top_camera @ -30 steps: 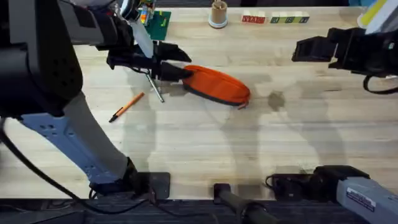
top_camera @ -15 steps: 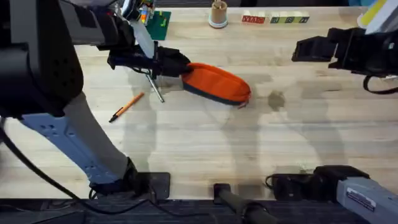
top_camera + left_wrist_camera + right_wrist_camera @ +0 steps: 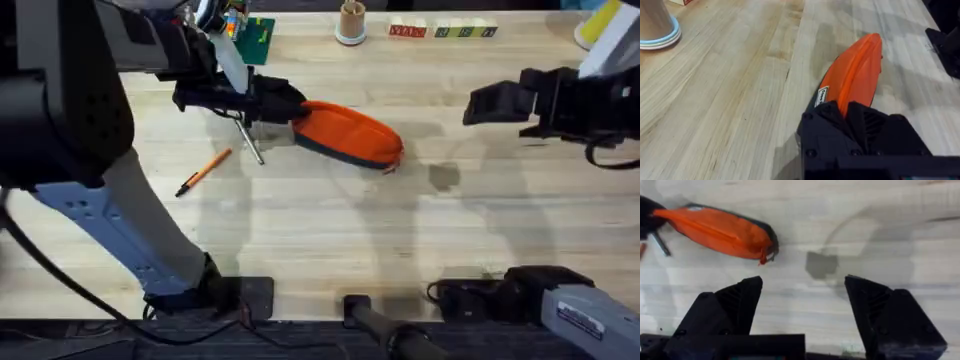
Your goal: Unzip the bag, pick up the pens from the table one at a time and place them inside, then zip the bag closed.
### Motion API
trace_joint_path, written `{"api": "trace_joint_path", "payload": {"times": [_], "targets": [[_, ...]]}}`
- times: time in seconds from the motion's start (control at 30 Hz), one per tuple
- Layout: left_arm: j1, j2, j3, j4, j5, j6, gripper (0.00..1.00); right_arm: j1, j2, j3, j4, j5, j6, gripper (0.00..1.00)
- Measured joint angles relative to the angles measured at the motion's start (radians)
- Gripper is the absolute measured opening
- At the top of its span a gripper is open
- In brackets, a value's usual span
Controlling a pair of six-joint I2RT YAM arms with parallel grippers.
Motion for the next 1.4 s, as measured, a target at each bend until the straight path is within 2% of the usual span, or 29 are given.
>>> {"api": "trace_joint_path", "payload": {"times": [0.2, 0.57, 0.87, 1.23, 1.4], "targets": [[0.000, 0.000, 0.000, 0.000, 0.000, 0.000, 0.043, 0.000, 0.000, 0.000, -0.055, -0.007, 0.018, 0.998], [0.000, 0.000, 0.000, 0.000, 0.000, 0.000, 0.043, 0.000, 0.000, -0.005, -0.085, -0.125, 0.027, 0.997], [0.000, 0.000, 0.000, 0.000, 0.000, 0.000, 0.043, 0.000, 0.000, -0.136, -0.082, -0.191, 0.029, 0.998], [0.000, 0.000, 0.000, 0.000, -0.003, 0.000, 0.042, 0.001, 0.000, -0.207, -0.031, -0.205, 0.021, 0.997], [0.000, 0.000, 0.000, 0.000, -0.003, 0.000, 0.042, 0.029, 0.000, -0.218, -0.002, -0.206, 0.021, 0.997]]}}
